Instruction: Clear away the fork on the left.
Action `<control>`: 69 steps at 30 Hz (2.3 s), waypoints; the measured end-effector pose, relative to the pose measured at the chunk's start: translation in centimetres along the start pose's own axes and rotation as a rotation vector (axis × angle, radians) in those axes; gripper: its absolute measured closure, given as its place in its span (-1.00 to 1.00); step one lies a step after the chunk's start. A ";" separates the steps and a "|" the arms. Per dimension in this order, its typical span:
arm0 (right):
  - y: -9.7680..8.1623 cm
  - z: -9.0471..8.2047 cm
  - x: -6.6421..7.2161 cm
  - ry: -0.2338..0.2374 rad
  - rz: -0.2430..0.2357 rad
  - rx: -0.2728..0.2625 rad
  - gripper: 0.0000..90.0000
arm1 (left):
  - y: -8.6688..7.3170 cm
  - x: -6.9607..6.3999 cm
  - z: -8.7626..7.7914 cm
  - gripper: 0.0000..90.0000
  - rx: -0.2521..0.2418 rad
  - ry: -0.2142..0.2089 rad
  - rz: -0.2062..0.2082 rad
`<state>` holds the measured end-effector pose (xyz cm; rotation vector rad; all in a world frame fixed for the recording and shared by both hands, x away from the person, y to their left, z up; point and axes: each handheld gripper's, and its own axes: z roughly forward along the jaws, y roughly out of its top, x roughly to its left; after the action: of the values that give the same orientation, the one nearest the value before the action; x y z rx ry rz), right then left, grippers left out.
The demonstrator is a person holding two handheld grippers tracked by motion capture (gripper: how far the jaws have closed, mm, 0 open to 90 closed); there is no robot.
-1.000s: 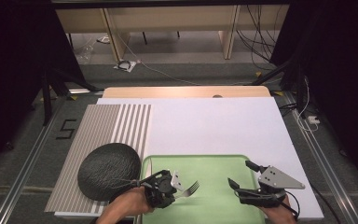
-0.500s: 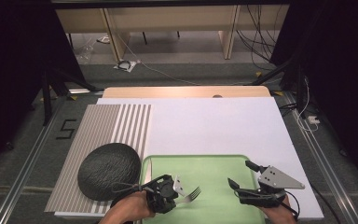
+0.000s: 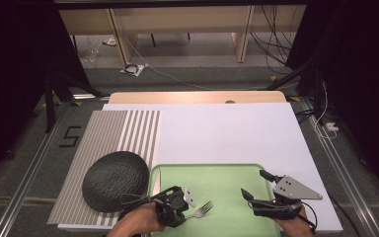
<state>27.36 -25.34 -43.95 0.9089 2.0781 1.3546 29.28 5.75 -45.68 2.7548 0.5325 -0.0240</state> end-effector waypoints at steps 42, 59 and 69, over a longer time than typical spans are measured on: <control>0.0 0.0 0.1 0.002 -0.004 0.003 -0.60 | -0.5 -1.4 1.0 0.99 -0.158 0.068 0.043; 0.0 0.0 0.1 0.003 -0.008 0.002 -0.60 | -1.3 0.5 0.6 0.99 -0.186 0.118 -0.011; 0.0 0.0 0.1 0.004 -0.009 0.002 -0.59 | -1.8 1.4 0.4 0.99 -0.194 0.144 -0.033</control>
<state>27.32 -25.25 -44.00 0.8964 2.0846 1.3513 29.95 7.64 -46.78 2.5704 0.5848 0.2086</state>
